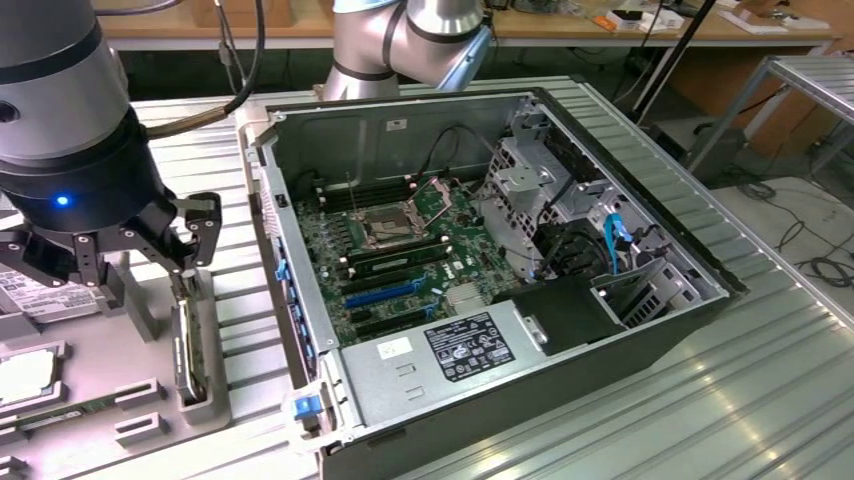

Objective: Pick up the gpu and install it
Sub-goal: 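Pick up the gpu and move the gpu toward the slot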

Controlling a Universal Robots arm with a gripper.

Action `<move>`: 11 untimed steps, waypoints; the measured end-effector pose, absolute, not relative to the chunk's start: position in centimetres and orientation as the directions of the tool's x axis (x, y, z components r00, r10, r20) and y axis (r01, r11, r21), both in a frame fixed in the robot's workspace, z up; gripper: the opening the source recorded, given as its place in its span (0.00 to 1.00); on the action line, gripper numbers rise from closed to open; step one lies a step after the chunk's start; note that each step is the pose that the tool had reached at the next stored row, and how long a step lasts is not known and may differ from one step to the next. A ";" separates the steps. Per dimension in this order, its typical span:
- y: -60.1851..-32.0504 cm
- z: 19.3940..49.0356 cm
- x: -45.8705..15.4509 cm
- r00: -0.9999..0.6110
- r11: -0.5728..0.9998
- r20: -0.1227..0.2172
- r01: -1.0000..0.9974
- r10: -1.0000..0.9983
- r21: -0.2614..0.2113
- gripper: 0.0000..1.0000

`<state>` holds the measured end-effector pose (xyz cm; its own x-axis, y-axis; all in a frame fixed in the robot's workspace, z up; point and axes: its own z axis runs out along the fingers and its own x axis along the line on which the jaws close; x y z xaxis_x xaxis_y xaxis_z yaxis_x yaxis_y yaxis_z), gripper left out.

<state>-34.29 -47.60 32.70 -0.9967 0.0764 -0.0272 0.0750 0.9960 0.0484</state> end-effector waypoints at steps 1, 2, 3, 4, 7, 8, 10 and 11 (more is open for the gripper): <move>-47.6 32.6 -34.3 -0.997 0.996 -0.027 0.075 0.076 0.048 0.54; -47.6 32.5 -34.3 -0.997 0.996 -0.027 0.075 0.076 0.048 0.54; -47.7 32.4 -34.3 -0.997 0.996 -0.027 0.075 0.076 0.048 0.54; -47.7 32.3 -34.3 -0.997 0.996 -0.027 0.075 0.076 0.048 0.54; -47.9 31.9 -34.3 -0.997 0.996 -0.027 0.075 0.076 0.048 0.54; -48.0 31.8 -34.3 -0.997 0.996 -0.027 0.075 0.076 0.048 0.54; -48.1 31.6 -34.3 -0.997 0.996 -0.027 0.075 0.076 0.048 0.54; -48.2 31.5 -34.3 -0.997 0.996 -0.027 0.075 0.076 0.048 0.54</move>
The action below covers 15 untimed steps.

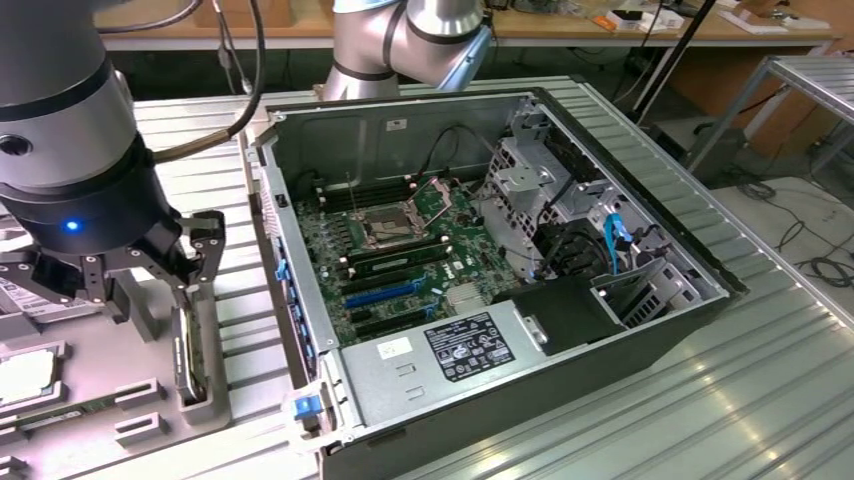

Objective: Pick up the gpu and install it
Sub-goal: 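Pick up the gpu and move the gpu toward the slot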

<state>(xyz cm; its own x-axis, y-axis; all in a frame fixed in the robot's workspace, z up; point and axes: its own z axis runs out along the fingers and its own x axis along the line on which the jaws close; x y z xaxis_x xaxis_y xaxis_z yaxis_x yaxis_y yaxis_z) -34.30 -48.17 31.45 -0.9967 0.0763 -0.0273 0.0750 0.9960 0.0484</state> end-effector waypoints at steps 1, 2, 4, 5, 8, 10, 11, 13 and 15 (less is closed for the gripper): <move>-48.3 31.3 -34.3 -0.997 0.996 -0.027 0.075 0.076 0.048 0.54; -48.3 31.1 -34.3 -0.997 0.996 -0.027 0.075 0.076 0.049 0.54; -48.4 30.8 -34.3 -0.997 0.996 -0.027 0.075 0.076 0.048 0.54; -48.5 30.6 -34.3 -0.997 0.996 -0.027 0.075 0.076 0.048 0.54; -48.6 30.3 -34.3 -0.997 0.996 -0.027 0.075 0.076 0.048 0.54; -48.7 29.7 -34.3 -0.997 0.996 -0.028 0.075 0.076 0.048 0.54; -48.7 29.4 -34.3 -0.997 0.996 -0.027 0.075 0.076 0.048 0.54; -48.8 29.2 -34.2 -0.997 0.996 -0.027 0.075 0.076 0.048 0.54; -48.8 29.0 -34.2 -0.997 0.996 -0.027 0.075 0.076 0.048 0.54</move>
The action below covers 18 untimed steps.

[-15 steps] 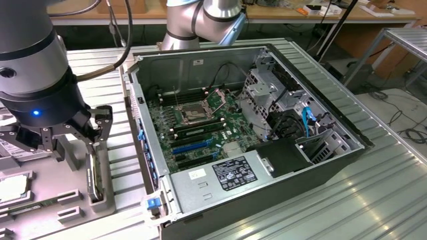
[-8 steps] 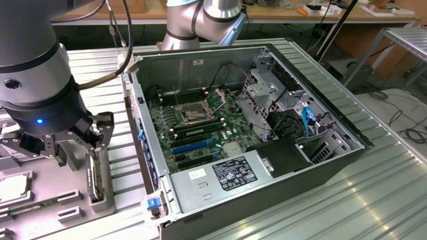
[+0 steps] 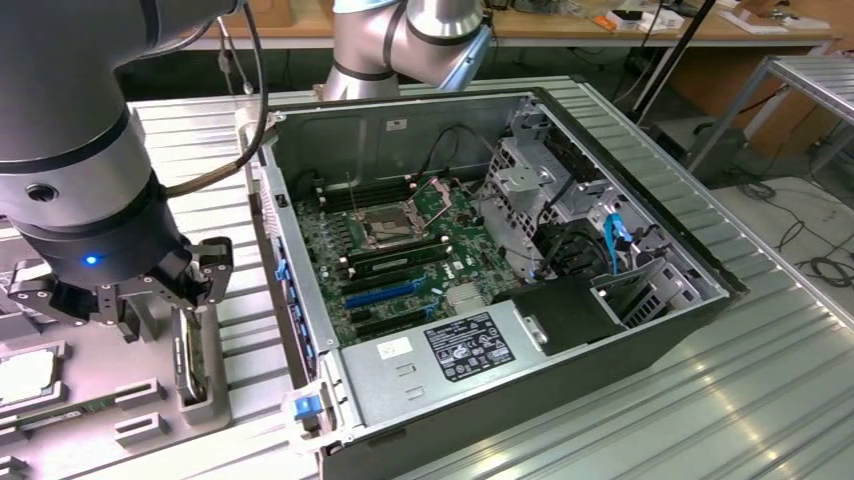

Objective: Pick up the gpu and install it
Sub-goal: 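Pick up the gpu and move the gpu toward the slot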

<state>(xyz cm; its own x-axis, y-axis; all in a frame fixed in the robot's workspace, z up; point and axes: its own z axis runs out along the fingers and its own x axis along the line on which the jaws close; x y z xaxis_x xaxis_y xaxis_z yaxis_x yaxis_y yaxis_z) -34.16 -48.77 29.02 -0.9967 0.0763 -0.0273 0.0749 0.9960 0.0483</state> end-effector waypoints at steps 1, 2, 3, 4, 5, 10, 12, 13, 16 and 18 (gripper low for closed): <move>-48.8 28.9 -34.1 -0.997 0.996 -0.027 0.075 0.076 0.048 0.54; -48.8 28.9 -34.1 -0.997 0.996 -0.027 0.075 0.076 0.048 0.54; -48.8 28.8 -34.0 -0.997 0.996 -0.027 0.075 0.076 0.048 0.54; -48.8 28.7 -34.0 -0.997 0.996 -0.027 0.075 0.076 0.048 0.54; -48.8 28.3 -34.0 -0.997 0.996 -0.027 0.075 0.076 0.048 0.54; -48.8 27.1 -34.0 -0.997 0.996 -0.027 0.075 0.076 0.048 0.54; -48.8 26.3 -33.9 -0.997 0.996 -0.027 0.075 0.076 0.048 0.54; -48.8 26.0 -33.9 -0.997 0.996 -0.027 0.075 0.076 0.048 0.54; -48.8 25.3 -33.7 -0.997 0.996 -0.027 0.075 0.076 0.048 0.54; -48.8 25.1 -33.7 -0.997 0.996 -0.027 0.075 0.076 0.048 0.54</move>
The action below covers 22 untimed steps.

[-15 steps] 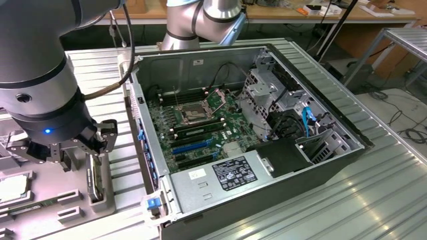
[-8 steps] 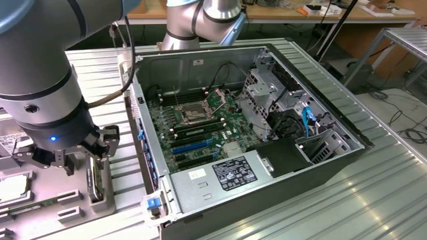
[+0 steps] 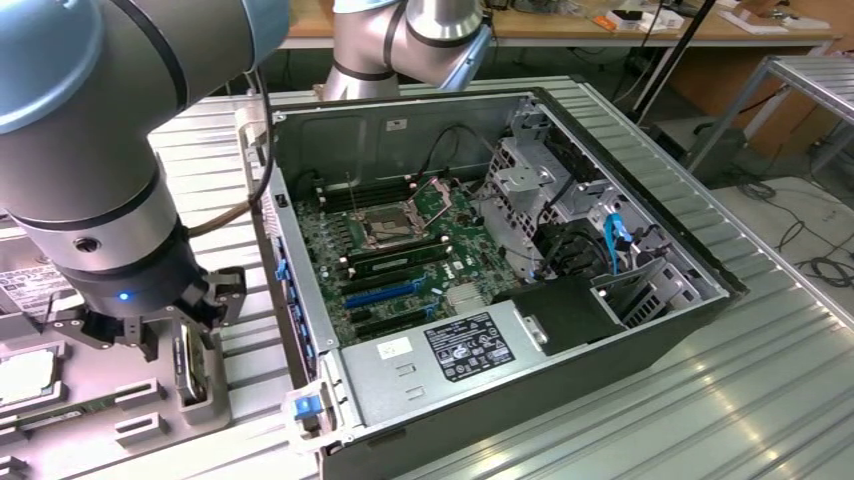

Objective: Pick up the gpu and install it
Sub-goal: 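Pick up the gpu and move the gpu toward the slot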

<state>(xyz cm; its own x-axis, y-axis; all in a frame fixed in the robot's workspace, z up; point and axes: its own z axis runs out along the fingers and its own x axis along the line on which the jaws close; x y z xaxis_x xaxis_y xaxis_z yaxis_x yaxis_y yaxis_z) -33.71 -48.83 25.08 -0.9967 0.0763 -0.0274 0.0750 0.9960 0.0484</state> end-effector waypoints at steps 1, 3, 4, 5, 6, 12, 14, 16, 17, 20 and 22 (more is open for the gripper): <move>-48.8 25.0 -33.7 -0.997 0.996 -0.027 0.075 0.076 0.048 0.54; -48.8 24.7 -33.7 -0.997 0.996 -0.027 0.075 0.076 0.048 0.54; -48.8 24.7 -33.7 -0.997 0.996 -0.027 0.075 0.076 0.048 0.54; -48.8 24.7 -33.7 -0.997 0.996 -0.027 0.075 0.076 0.048 0.54; -48.8 24.7 -33.7 -0.997 0.996 -0.027 0.075 0.076 0.048 0.54; -48.8 24.4 -33.7 -0.997 0.996 -0.027 0.075 0.076 0.048 0.54; -48.8 24.4 -33.7 -0.997 0.996 -0.027 0.075 0.076 0.048 0.54; -48.8 24.4 -33.7 -0.997 0.996 -0.027 0.075 0.076 0.048 0.52; -48.8 24.4 -33.7 -0.997 0.996 -0.027 0.075 0.076 0.048 0.52; -48.8 24.4 -33.7 -0.997 0.996 -0.027 0.075 0.076 0.048 0.45; -48.8 24.4 -33.7 -0.997 0.996 -0.027 0.075 0.076 0.048 0.45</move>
<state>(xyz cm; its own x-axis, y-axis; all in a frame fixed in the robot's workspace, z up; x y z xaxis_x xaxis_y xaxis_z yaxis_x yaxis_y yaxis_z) -33.71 -48.83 24.42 -0.9967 0.0763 -0.0274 0.0749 0.9960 0.0484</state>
